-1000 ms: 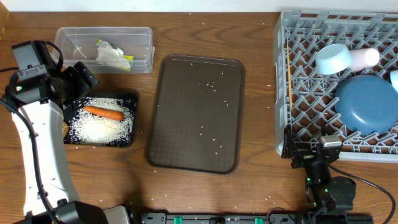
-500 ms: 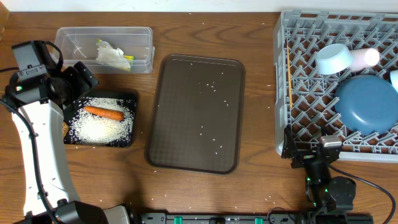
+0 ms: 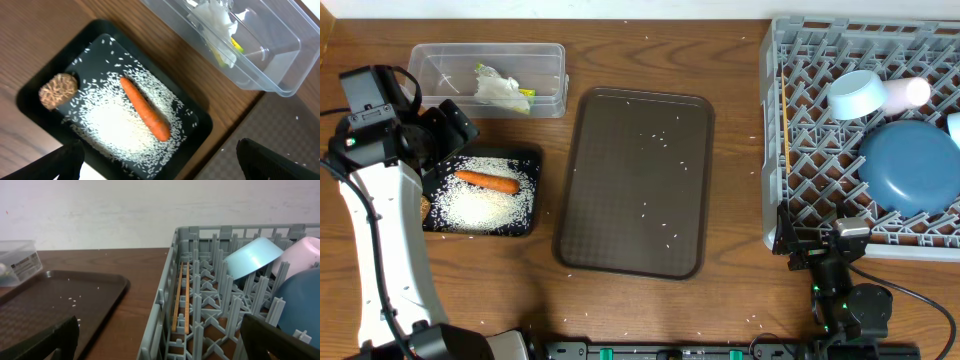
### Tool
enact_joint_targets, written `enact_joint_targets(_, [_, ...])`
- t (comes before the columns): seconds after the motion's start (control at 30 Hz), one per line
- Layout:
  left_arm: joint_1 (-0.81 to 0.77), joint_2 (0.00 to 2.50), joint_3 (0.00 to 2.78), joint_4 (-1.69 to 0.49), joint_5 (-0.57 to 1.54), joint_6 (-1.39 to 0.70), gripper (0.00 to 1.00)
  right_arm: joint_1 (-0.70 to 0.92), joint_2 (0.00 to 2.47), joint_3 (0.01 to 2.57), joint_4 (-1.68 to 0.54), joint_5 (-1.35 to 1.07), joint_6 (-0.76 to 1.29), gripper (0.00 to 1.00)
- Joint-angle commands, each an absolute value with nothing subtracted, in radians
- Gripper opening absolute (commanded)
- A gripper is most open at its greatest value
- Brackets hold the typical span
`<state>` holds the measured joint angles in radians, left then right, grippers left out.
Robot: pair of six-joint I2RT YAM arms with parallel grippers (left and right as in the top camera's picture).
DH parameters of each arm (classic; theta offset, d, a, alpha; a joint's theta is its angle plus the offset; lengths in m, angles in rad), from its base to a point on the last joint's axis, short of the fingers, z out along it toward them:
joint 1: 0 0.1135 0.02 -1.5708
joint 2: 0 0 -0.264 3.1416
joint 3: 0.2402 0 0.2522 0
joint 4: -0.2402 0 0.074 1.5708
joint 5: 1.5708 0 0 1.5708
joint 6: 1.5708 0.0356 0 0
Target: Sort waste into correct bins and load items into the dishwasher rack
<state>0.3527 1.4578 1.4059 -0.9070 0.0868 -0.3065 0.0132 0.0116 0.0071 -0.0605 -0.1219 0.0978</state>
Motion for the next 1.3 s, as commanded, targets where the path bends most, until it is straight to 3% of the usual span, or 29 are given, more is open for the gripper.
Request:
enact_joint_targets(0.0, [0.352,1.388,1.374,-0.912,0.033,-0.27,0.98,0.003,0.005,0.006,-0.066,-0.112,0.088,0.99])
enact_joint_targets(0.13, [0.314,1.303,1.234,-0.834,0.033,-0.236,0.98,0.003,0.005,0.006,-0.066,-0.112,0.088,0.99])
enact_joint_targets(0.37, [0.166,1.083,0.791,-0.423,0.039,-0.092,0.98,0.003,0.005,0.006,-0.065,-0.111,0.088,0.99])
enact_joint_targets(0.57, [0.085,0.872,0.486,-0.203,0.04,-0.038,0.98,0.003,0.005,0.006,-0.065,-0.111,0.088,0.99])
enact_joint_targets(0.9, [-0.007,0.576,0.141,0.11,0.039,0.069,0.98,0.003,0.005,0.006,-0.066,-0.111,0.088,0.99])
enact_joint_targets(1.27, [-0.044,0.386,0.031,0.158,0.039,0.109,0.98,0.003,0.005,0.006,-0.065,-0.111,0.088,0.99])
